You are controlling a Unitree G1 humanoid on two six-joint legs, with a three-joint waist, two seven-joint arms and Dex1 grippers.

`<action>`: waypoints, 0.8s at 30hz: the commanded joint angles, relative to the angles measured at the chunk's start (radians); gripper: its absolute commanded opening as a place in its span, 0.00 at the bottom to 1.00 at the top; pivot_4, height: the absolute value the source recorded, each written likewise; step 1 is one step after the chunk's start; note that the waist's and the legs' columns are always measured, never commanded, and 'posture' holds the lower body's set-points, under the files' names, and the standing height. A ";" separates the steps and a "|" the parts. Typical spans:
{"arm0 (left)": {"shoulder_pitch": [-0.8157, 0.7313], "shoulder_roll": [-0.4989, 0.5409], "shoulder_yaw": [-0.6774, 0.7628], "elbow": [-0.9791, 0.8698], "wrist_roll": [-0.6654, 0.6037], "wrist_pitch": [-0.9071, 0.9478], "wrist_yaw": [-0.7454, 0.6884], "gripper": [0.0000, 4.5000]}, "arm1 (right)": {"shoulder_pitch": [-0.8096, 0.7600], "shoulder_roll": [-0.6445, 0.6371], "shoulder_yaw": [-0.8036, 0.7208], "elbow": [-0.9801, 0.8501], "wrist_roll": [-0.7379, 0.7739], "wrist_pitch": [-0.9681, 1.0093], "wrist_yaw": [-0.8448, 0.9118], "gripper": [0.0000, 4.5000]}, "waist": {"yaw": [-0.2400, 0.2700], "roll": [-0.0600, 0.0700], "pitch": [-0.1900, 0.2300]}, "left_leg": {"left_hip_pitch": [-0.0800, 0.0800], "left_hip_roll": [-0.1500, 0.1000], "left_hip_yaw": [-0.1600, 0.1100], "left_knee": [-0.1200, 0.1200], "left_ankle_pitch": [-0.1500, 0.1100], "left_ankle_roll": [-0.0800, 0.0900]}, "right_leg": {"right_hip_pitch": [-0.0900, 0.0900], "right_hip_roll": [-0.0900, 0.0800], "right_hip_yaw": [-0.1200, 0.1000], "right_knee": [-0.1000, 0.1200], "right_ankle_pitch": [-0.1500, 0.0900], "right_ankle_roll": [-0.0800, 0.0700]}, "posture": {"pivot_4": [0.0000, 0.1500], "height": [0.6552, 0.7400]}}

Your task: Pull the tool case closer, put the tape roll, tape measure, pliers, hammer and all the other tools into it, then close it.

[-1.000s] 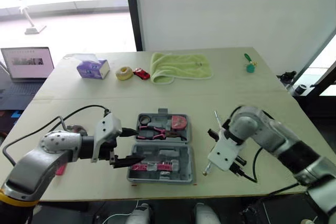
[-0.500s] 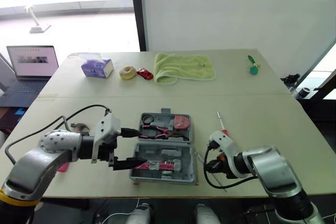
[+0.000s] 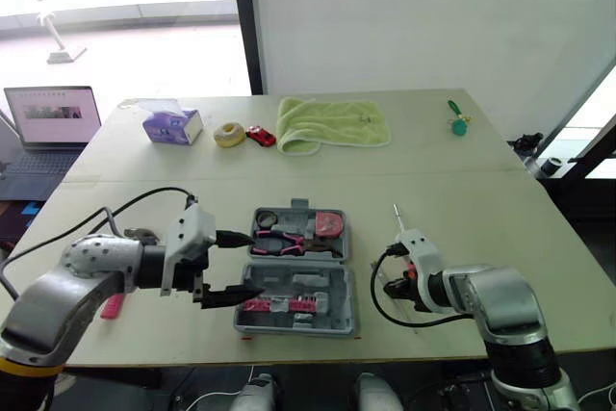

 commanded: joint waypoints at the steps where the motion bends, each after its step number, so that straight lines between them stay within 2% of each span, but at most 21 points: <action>1: -0.011 0.013 0.020 -0.013 -0.001 -0.008 -0.003 1.00 | 0.004 -0.024 -0.020 -0.054 0.055 0.007 -0.046 0.53 | 0.000 0.000 0.000 | 0.000 0.000 0.000 0.000 0.000 0.000 | 0.000 0.000 0.000 0.000 0.000 0.000 | 1.00 1.00; 5: -0.021 0.011 0.016 0.000 0.002 -0.014 -0.009 1.00 | 0.009 -0.045 -0.046 -0.191 0.148 0.007 -0.068 0.98 | 0.003 0.000 0.000 | 0.000 0.000 0.000 0.000 0.000 0.000 | 0.000 0.000 0.000 0.000 0.000 0.000 | 1.00 1.00; 7: -0.030 0.007 0.014 0.010 0.003 -0.018 -0.013 1.00 | 0.013 -0.036 -0.067 -0.292 0.187 -0.006 -0.071 0.98 | 0.003 0.000 0.000 | 0.000 0.000 0.000 0.000 0.000 0.000 | 0.000 0.000 0.000 0.000 0.000 0.000 | 1.00 1.00; 9: -0.036 0.002 0.012 0.018 0.002 -0.023 -0.018 1.00 | 0.042 -0.020 -0.081 -0.363 0.198 -0.092 -0.086 0.98 | 0.002 0.000 0.000 | 0.000 0.000 0.000 0.000 0.000 0.000 | 0.000 0.000 0.000 0.000 0.000 0.000 | 1.00 1.00; 11: -0.039 -0.001 0.010 0.022 0.003 -0.026 -0.022 1.00 | 0.114 -0.066 -0.051 -0.389 0.181 -0.248 -0.099 0.98 | 0.003 0.000 0.000 | 0.000 0.000 0.000 0.000 0.000 0.000 | 0.000 0.000 0.000 0.000 0.000 0.000 | 1.00 1.00; 14: -0.045 -0.011 0.008 0.031 0.001 -0.032 -0.021 1.00 | 0.328 -0.157 -0.004 -0.330 0.111 -0.610 -0.090 0.98 | 0.014 -0.001 0.000 | 0.000 0.000 0.000 0.000 0.000 0.000 | 0.001 -0.001 -0.001 -0.001 -0.001 0.001 | 1.00 1.00; 15: -0.044 -0.012 0.009 0.034 0.001 -0.035 -0.021 1.00 | 0.387 -0.147 -0.014 -0.300 0.108 -0.679 -0.103 0.98 | 0.014 -0.001 0.000 | 0.000 -0.001 0.000 0.000 0.000 0.000 | 0.002 -0.001 -0.001 -0.002 -0.001 0.001 | 1.00 1.00; 18: -0.039 -0.011 0.012 0.039 0.000 -0.040 -0.024 1.00 | 0.471 -0.095 -0.049 -0.232 0.121 -0.814 -0.141 0.98 | 0.002 -0.002 0.000 | 0.000 0.000 0.000 0.000 0.000 0.000 | 0.002 -0.001 -0.001 -0.002 -0.001 0.001 | 1.00 1.00; 24: -0.027 -0.004 0.021 0.047 -0.002 -0.044 -0.032 1.00 | 0.498 -0.033 -0.021 -0.115 0.105 -0.936 -0.205 0.98 | 0.003 -0.001 0.000 | 0.001 0.002 0.000 -0.001 0.000 0.000 | 0.002 0.001 0.000 -0.001 -0.001 0.000 | 1.00 1.00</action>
